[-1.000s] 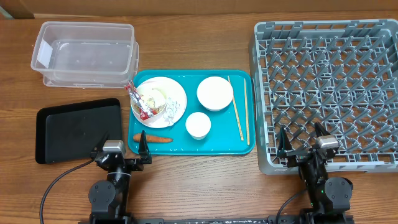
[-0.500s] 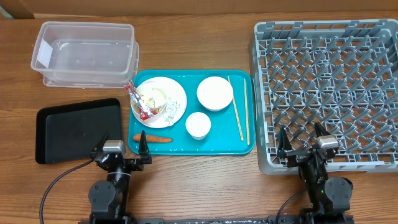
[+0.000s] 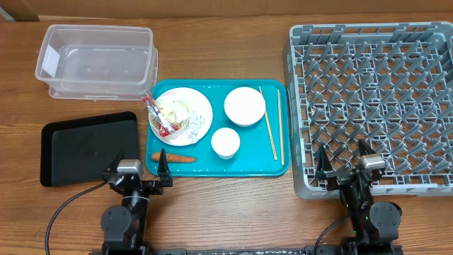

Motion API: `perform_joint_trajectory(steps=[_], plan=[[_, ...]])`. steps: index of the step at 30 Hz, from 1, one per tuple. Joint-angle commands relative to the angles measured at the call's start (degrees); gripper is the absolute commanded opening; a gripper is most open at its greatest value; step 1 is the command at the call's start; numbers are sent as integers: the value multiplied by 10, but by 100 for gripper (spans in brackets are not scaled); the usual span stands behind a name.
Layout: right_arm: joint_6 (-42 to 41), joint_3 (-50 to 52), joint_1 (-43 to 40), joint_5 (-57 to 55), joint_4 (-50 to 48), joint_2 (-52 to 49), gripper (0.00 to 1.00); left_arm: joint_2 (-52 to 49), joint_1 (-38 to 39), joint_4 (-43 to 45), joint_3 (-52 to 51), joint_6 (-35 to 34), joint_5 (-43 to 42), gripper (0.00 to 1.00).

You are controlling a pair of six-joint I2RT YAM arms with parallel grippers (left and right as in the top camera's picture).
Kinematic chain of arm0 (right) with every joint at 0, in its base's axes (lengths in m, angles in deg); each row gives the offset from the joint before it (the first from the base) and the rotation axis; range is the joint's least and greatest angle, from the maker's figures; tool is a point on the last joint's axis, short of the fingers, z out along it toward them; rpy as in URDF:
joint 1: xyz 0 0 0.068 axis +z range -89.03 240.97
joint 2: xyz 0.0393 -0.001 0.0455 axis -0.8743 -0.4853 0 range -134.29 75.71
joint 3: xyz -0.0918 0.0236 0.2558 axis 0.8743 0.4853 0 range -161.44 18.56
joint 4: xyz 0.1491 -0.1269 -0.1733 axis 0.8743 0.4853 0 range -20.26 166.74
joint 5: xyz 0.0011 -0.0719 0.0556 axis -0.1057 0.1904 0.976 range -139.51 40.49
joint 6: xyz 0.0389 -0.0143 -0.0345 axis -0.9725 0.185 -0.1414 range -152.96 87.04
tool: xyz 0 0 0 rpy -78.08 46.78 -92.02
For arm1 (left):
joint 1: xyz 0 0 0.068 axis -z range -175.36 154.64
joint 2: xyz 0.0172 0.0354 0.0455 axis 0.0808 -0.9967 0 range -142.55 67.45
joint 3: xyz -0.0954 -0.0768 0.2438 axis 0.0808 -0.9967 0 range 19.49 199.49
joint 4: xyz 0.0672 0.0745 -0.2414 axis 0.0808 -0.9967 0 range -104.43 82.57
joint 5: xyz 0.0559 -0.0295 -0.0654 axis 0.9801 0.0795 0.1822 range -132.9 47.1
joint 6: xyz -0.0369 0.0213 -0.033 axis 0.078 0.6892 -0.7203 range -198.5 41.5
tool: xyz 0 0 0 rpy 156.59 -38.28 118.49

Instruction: Sort waste into correct bins and load items into the dishwasher

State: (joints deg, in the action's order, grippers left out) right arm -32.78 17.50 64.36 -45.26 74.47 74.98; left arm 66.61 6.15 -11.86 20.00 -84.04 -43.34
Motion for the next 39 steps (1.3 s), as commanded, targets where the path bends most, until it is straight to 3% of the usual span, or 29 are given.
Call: perform_joint_trajectory(steps=[1,26,33,39], plan=[[-2,6,-2,1,-3,6,100,6,3,0,-2,13,-5,100],[-3,6,-2,1,-3,6,100,6,3,0,-2,12,-6,100],[-89,6,-2,-11,-1,3,100,6,3,0,-2,-16,-12,100],[-95,-21,-2,-13,32,-31,100,5,3,-24,12,-50,-41,100]])
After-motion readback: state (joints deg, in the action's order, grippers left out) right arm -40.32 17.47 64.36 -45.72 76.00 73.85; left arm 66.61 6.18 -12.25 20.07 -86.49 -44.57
